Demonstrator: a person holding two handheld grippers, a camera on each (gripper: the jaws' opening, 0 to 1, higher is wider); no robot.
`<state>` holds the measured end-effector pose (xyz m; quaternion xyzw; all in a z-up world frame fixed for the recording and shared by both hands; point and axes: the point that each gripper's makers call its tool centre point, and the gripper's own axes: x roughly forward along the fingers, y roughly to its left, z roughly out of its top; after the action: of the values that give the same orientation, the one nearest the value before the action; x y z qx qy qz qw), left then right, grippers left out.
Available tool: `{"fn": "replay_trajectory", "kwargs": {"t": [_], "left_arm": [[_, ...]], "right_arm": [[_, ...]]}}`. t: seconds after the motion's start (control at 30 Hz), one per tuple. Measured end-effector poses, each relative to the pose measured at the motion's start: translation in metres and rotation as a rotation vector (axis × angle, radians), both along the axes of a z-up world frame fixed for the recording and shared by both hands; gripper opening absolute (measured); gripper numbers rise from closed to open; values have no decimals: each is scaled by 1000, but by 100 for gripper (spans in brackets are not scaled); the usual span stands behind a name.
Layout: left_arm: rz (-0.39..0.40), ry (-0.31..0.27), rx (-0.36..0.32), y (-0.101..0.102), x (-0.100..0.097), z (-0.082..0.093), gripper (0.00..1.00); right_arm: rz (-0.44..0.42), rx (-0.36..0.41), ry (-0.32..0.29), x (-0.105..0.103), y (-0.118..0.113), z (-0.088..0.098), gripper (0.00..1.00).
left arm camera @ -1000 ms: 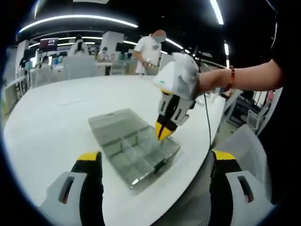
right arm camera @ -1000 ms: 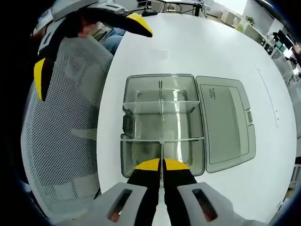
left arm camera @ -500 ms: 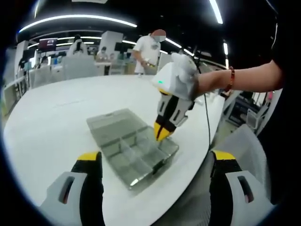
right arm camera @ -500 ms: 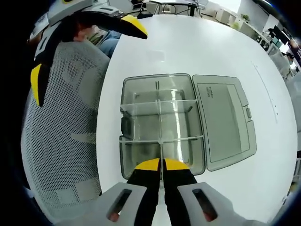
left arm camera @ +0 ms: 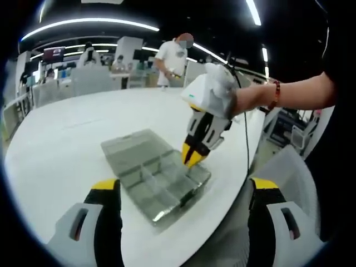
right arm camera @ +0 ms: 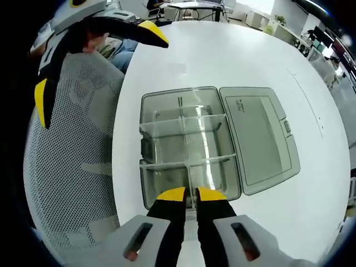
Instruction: Insert the divider into the dual guide fixture by aligning both edges with the guide slots and pushing it downward to the bottom, including one-sided entry, uneven engagement, binding, and posture correction.
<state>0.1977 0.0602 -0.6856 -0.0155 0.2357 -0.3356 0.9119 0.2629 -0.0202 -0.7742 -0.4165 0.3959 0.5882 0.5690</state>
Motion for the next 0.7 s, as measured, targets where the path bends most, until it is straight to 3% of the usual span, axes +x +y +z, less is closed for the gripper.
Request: {"fn": "replay_trajectory", "kwargs": {"t": [0.37, 0.53, 0.7], "left_arm": [[-14, 12, 2, -6, -3, -3, 94], [-26, 8, -2, -10, -1, -1, 94], [-38, 7, 5, -13, -2, 0, 94]], "right_arm": [[-90, 73, -50, 4, 2, 15, 5], [-124, 99, -44, 1, -2, 19, 6], [-172, 126, -60, 4, -7, 23, 12]]}}
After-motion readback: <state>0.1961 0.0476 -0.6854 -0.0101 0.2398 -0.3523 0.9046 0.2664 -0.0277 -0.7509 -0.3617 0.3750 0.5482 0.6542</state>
